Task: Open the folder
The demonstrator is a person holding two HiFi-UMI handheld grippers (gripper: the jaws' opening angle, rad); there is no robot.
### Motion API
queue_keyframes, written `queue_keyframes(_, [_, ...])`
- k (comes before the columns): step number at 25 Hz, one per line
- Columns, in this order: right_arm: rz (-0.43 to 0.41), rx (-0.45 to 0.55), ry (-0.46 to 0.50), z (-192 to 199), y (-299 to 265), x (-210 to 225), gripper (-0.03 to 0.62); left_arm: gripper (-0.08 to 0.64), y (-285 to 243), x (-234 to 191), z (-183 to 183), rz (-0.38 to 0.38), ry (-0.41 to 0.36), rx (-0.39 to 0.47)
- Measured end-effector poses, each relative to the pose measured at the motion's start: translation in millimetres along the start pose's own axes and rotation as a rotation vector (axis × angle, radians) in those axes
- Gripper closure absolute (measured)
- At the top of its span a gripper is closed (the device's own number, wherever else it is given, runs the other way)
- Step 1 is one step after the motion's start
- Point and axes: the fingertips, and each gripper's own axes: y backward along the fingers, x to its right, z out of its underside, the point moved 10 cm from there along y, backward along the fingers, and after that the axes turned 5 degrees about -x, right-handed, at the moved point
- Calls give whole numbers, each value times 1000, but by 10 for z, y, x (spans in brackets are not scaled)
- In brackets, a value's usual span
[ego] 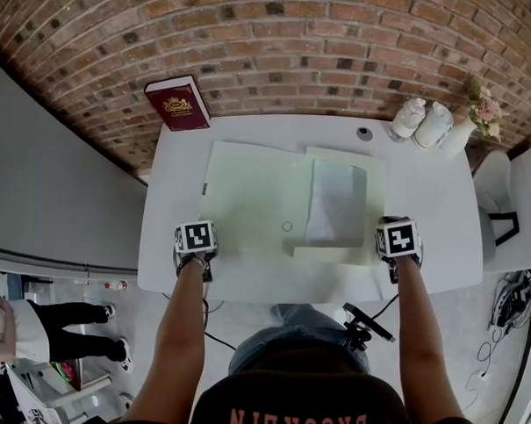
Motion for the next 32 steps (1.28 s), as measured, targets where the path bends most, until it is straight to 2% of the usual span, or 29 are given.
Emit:
queue_keyframes(4, [17, 5, -32, 3, 10, -1, 600, 445, 190, 4, -12, -26, 21, 44])
queue_keyframes(8, [18, 28, -35, 31, 73, -56, 600, 433, 443, 1, -55, -43, 5, 121])
queue_keyframes(17, [24, 163, -21, 80, 501, -177, 600, 430, 877, 107, 9, -27, -1, 264])
queue_keyframes(24, [11, 293, 9, 164, 955, -277, 598, 430, 1444, 308, 31, -48, -53, 436])
queue_keyframes(32, [-2, 444, 11, 297, 1480, -392, 592, 430, 1774, 589, 145, 21, -93, 566])
